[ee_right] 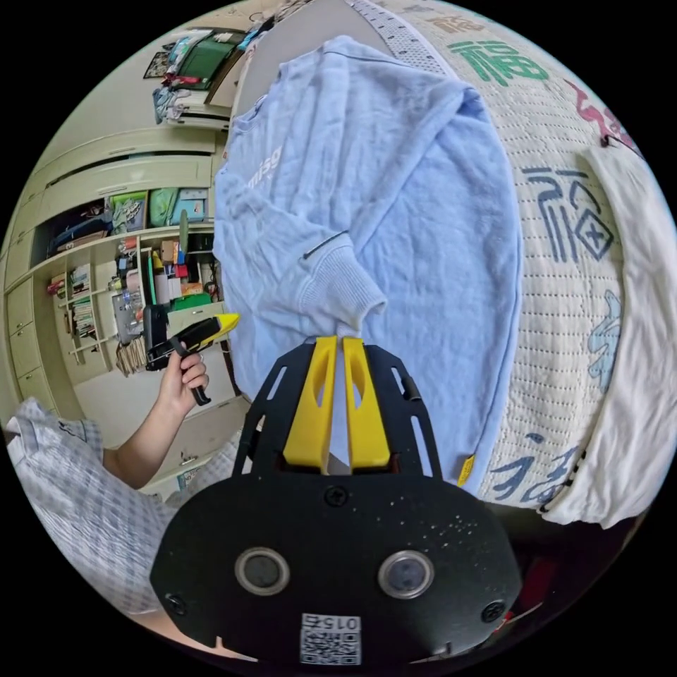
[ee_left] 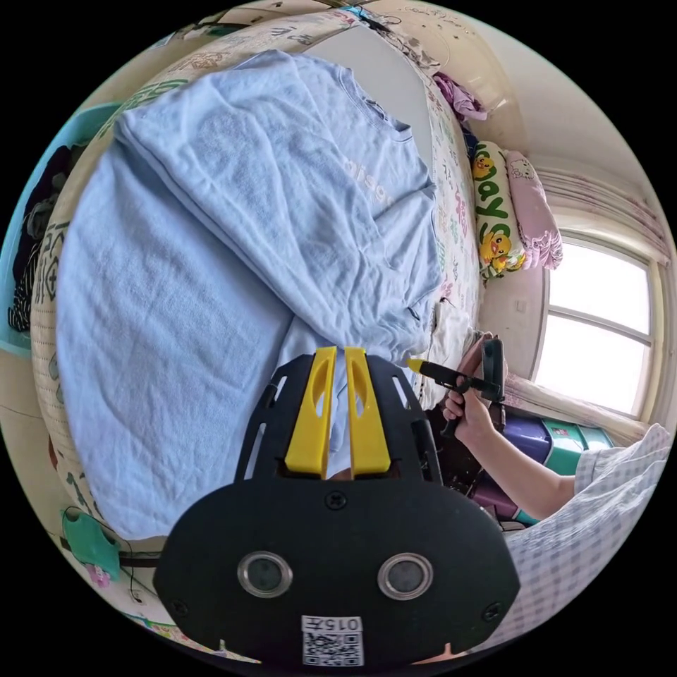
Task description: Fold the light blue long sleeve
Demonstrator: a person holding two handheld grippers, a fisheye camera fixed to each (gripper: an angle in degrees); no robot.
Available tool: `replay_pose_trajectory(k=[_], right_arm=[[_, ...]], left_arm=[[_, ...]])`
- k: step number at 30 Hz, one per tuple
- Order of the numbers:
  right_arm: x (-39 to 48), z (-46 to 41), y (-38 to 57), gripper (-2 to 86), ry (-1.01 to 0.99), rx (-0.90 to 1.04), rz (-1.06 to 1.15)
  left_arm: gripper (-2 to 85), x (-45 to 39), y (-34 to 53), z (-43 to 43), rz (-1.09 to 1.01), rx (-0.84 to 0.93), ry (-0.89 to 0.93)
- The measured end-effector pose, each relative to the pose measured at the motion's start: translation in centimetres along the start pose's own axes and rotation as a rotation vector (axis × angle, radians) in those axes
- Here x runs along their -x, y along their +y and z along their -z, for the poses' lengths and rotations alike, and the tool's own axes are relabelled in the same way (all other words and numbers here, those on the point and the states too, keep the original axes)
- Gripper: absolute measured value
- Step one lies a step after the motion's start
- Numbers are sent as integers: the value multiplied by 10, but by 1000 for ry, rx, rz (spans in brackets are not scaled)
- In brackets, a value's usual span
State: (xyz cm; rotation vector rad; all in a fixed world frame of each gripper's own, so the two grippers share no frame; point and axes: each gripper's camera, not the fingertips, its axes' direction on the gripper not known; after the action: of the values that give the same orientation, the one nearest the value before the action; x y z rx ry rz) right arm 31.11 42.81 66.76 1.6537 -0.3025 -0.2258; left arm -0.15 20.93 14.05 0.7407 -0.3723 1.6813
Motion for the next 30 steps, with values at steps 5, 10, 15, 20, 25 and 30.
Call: replay_pose_trajectory(k=[5, 10, 15, 20, 25, 30], right_arm=[[-23, -5, 40, 6, -32, -9, -77], [-50, -51, 46, 3, -36, 84, -125], [-61, -50, 61, -2, -4, -45, -204], [-44, -79, 36, -4, 59, -98, -80], [-5, -167, 19, -5, 434, 115, 136], [38, -248, 52, -4, 807, 108, 297]], left_arm=[[5, -6, -9, -3, -15, -24, -1], [9, -11, -21, -20, -27, -22, -69], [10, -14, -30, -47, -26, 42, -152], [2, -30, -34, -72, -100, 108, -236], [-3, -96, -25, -110, -369, 208, -537], [-4, -125, 12, -141, -411, 76, -751]])
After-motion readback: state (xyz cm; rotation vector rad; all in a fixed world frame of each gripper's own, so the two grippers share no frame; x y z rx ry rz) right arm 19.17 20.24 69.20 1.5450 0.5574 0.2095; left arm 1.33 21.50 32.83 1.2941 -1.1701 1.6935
